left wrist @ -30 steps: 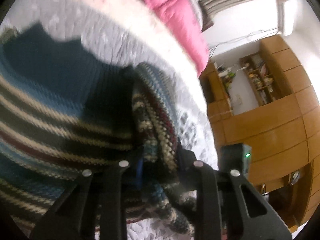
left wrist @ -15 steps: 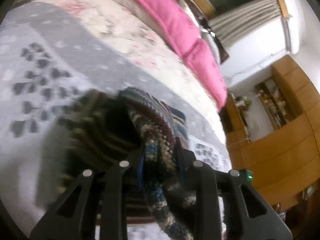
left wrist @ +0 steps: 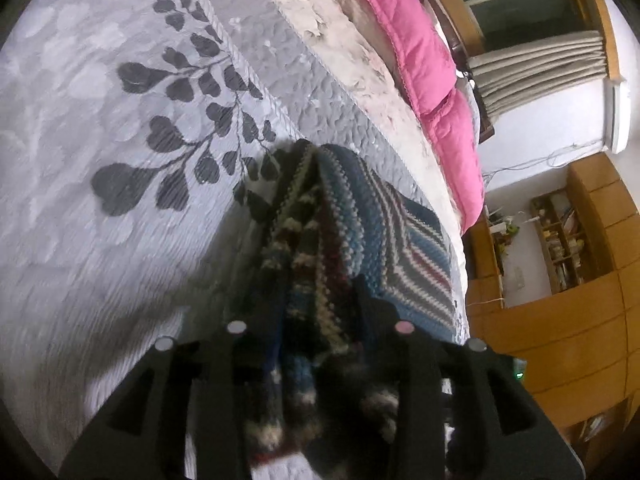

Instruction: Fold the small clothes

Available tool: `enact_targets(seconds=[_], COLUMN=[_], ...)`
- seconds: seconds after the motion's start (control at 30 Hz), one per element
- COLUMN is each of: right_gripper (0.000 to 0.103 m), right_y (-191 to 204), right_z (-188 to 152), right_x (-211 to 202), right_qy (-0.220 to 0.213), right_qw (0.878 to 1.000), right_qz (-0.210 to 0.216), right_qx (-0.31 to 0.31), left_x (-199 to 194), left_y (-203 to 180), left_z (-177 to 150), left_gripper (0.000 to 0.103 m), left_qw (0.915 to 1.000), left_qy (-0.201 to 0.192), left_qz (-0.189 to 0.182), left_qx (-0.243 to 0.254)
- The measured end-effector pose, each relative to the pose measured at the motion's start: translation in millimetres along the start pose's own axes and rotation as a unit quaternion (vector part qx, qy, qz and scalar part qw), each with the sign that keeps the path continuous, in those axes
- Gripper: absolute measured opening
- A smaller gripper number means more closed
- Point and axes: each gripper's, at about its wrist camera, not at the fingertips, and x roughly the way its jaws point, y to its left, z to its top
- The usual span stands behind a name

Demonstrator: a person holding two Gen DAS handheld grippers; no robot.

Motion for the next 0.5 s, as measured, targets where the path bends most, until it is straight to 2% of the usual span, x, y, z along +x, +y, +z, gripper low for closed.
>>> enact_targets(seconds=[0.03, 0.1, 0.13, 0.2, 0.23, 0.33, 0.37, 0.4, 0.43, 0.5], right_gripper=[0.057, 0.058, 0.058, 0.058, 0.058, 0.058, 0.058, 0.058, 0.058, 0.058], right_y=[1, 4, 5, 6, 7, 9, 10, 10, 11, 14], right_z=[-1, -2, -3, -4, -4, -6, -5, -6, -6, -6], right_x=[2, 0, 0, -2, -2, -1, -2, -2, -3, -5], right_qy=[0.000, -0.004, -0.006, -0.008, -0.008, -0.007, -0.006, -0.006, -0.006, -0.008], right_qw=[1.000, 1.000, 1.000, 1.000, 1.000, 1.000, 1.000, 1.000, 1.000, 1.000], right_qz=[-0.003, -0.008, -0.010, -0.012, -0.012, -0.014, -0.015, -0.016, -0.017, -0.018], right_qx=[-0.001, -0.009, -0.012, -0.013, -0.013, -0.013, -0.013, -0.012, -0.012, -0.014], left_x=[-8, -22, -28, -33, -33, -28, -28, -26, -23, -17], left_y=[-6, -15, -21, -32, -37, -42, -44, -45, -46, -41], left_z=[-2, -10, -16, -28, -35, -49, -52, -54, -55, -54], left_gripper=[0.042, 0.056, 0.058, 0.067, 0.067, 0.067, 0.063, 0.041, 0.027, 0.014], left_qw=[1.0000, 0.9999, 0.9998, 0.9990, 0.9979, 0.9961, 0.9956, 0.9945, 0.9932, 0.9935], left_qy=[0.000, 0.001, 0.005, 0.013, 0.019, 0.032, 0.027, 0.023, 0.026, 0.037], left_qz=[0.001, -0.003, -0.005, 0.013, 0.031, 0.046, 0.053, 0.064, 0.076, 0.077], left_qx=[0.003, 0.010, 0.019, 0.041, 0.053, 0.068, 0.073, 0.080, 0.084, 0.075])
